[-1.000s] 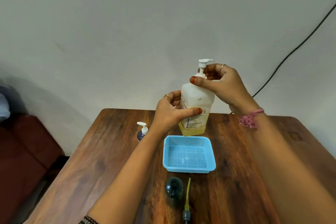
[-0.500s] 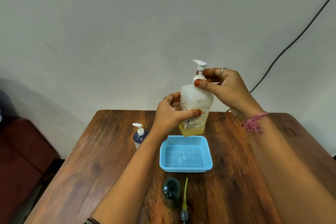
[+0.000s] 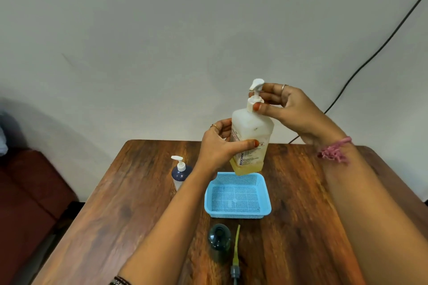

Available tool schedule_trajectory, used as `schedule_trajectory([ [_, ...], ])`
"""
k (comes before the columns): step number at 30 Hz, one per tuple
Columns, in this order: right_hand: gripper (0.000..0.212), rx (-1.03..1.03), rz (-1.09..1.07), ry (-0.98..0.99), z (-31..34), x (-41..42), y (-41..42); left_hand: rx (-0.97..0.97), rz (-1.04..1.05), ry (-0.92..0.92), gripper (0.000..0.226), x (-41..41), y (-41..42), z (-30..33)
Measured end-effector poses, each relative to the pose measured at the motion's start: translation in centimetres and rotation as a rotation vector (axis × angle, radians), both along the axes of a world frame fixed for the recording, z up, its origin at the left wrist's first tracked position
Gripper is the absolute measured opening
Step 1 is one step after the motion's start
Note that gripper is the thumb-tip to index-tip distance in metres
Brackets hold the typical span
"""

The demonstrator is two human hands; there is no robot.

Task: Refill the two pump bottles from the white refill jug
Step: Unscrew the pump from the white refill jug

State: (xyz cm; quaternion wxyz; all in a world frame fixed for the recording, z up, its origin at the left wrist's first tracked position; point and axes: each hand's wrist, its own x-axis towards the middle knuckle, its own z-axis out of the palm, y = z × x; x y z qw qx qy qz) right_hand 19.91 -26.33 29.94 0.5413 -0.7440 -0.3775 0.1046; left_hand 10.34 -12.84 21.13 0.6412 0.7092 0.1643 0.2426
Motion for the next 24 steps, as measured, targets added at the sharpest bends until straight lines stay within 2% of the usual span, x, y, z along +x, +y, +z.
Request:
schedule_trajectory([
  [3, 0.058, -0.103, -0.165, -0.205, -0.3, -0.5, 0.7, 0.022, 0.003, 0.001, 0.074, -0.2, -0.2, 0.1],
  [5, 0.057, -0.086, -0.233, -0.247, -0.4, -1.0, 1.1, 0.027, 0.003, 0.002, 0.074, -0.4, -0.3, 0.1],
  [9, 0.05, 0.022, -0.007, 0.084, 0.0, -0.8, -0.2, 0.053, 0.003, 0.016, 0.072, -0.7, -0.6, -0.2],
  [10, 0.051, 0.028, 0.027, 0.11, 0.1, -0.8, -0.4, 0.056, 0.003, 0.015, 0.072, -0.8, -0.6, -0.2],
  [13, 0.065, -0.041, -0.084, -0.032, -0.5, -1.5, -0.2, 0.046, -0.002, 0.011, 0.073, -1.0, -0.9, -0.1],
  [15, 0.066, -0.014, -0.206, -0.093, -0.9, -2.0, 0.1, 0.047, -0.01, 0.007, 0.071, -1.1, -1.1, 0.1],
  [20, 0.058, 0.094, -0.165, 0.104, 0.0, -1.7, -0.9, 0.026, -0.037, 0.009, 0.069, -1.6, -1.5, 0.0],
  [24, 0.054, 0.16, -0.178, 0.115, 1.9, -1.5, -1.5, 0.015, -0.05, 0.019, 0.07, -1.7, -1.7, -0.6],
])
